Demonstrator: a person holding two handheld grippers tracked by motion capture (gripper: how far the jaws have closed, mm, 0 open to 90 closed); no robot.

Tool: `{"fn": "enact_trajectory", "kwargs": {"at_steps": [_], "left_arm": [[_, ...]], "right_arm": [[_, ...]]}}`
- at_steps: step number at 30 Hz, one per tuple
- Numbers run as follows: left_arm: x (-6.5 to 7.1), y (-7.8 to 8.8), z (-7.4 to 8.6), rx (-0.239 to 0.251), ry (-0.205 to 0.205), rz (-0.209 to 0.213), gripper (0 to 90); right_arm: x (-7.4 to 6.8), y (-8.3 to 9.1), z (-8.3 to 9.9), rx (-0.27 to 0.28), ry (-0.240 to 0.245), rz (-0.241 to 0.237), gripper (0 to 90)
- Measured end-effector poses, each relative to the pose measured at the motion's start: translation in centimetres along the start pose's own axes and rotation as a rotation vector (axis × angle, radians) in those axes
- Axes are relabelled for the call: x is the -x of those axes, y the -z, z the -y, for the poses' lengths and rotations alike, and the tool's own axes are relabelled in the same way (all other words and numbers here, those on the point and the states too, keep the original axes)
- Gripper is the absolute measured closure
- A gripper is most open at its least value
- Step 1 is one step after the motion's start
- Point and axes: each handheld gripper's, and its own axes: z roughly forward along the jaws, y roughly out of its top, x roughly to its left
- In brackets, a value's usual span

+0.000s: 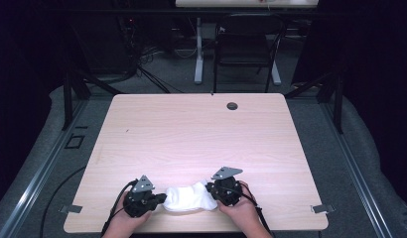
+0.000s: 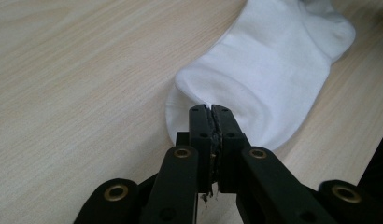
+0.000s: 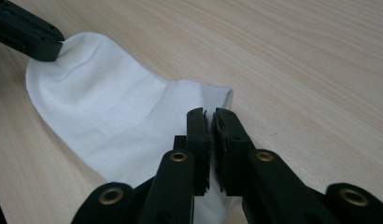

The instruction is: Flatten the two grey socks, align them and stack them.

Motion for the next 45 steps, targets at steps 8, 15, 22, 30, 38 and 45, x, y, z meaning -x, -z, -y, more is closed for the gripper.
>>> {"fn": "enact_trajectory", "kwargs": {"at_steps": [8, 15, 22, 30, 38, 45], "left_arm": [[-0.1, -0.2, 0.1, -0.007, -0.004, -0.001, 86.6], [-0.1, -0.2, 0.1, -0.008, -0.005, 0.001, 86.7], [-0.3, -0.3, 0.2, -0.006, 0.001, -0.004, 83.7], [0.0, 1.2, -0.8, 0.103, -0.012, -0.006, 70.6], [1.6, -0.4, -0.8, 0.065, -0.053, 0.033, 63.4], [1.5, -1.1, -0.3, 0.032, -0.061, 0.026, 60.5]], "right_arm": [[0.1, -0.5, 0.2, -0.016, 0.006, 0.001, 84.3], [-0.3, -0.4, -0.1, 0.003, 0.034, -0.002, 84.3], [0.0, -0.8, 0.2, -0.019, 0.025, 0.0, 83.2], [-0.1, 0.9, -0.1, 0.049, 0.022, 0.018, 71.6], [-1.3, 0.8, 0.2, 0.057, 0.064, 0.0, 65.8], [-1.3, -0.5, 1.0, -0.014, 0.068, -0.011, 60.6]]}}
